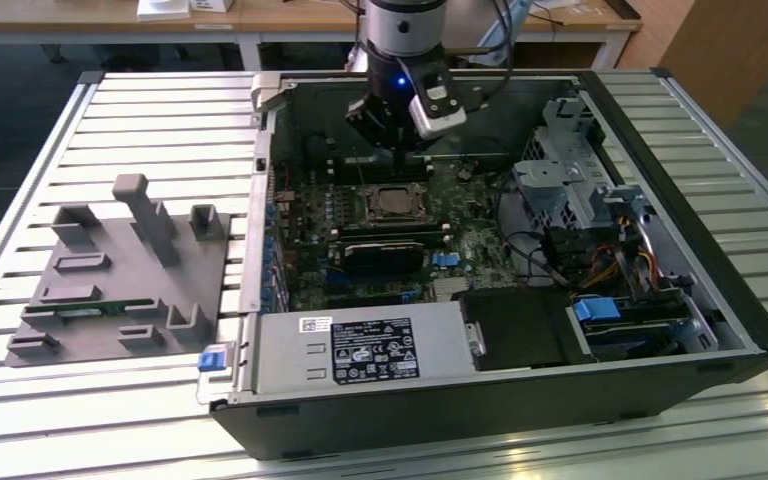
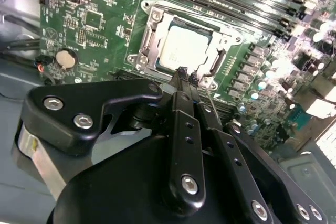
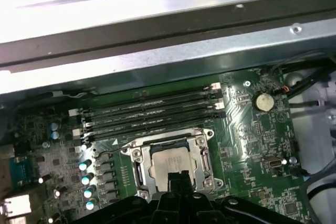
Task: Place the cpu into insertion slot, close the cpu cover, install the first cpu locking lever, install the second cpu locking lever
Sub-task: 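Install the first cpu locking lever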
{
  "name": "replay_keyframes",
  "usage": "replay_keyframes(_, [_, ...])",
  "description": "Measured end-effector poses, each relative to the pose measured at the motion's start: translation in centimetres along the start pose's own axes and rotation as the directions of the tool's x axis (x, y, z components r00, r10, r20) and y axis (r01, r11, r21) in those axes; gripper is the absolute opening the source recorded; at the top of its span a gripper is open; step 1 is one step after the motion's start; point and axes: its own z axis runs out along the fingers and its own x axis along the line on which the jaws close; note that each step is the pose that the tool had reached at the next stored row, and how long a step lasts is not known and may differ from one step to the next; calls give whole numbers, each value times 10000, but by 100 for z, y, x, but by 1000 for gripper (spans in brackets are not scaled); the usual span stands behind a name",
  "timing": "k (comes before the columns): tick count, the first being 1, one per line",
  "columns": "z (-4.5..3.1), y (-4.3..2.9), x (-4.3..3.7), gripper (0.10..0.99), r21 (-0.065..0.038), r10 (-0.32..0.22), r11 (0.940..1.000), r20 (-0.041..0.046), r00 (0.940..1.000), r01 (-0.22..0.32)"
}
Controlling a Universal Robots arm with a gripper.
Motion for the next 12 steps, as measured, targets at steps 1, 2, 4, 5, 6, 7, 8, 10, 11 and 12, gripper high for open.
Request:
replay_keyframes(1, [2,0,0,106,-7,-178,9998,-10,9998,178])
replay_keyframes(2, [4,0,0,106,-15,-370,9993,-20,9993,370])
replay_keyframes(4, [9,-1,0,106,-32,-729,9973,-38,9973,729])
replay_keyframes(5, [13,-1,1,106,-41,-906,9959,-47,9959,906])
replay_keyframes(6, [17,-1,1,106,-51,-1085,9941,-56,9941,1085])
replay_keyframes(7, [19,-1,1,106,-59,-1280,9918,-66,9918,1280])
replay_keyframes(8, [20,-1,1,106,-66,-1434,9896,-73,9896,1434])
replay_keyframes(10, [21,-3,6,106,-89,-1483,9889,-78,9889,1483])
replay_keyframes(11, [21,-4,17,106,-107,-1484,9889,-77,9889,1483])
replay_keyframes(12, [20,-8,39,106,-128,-1483,9889,-78,9889,1482])
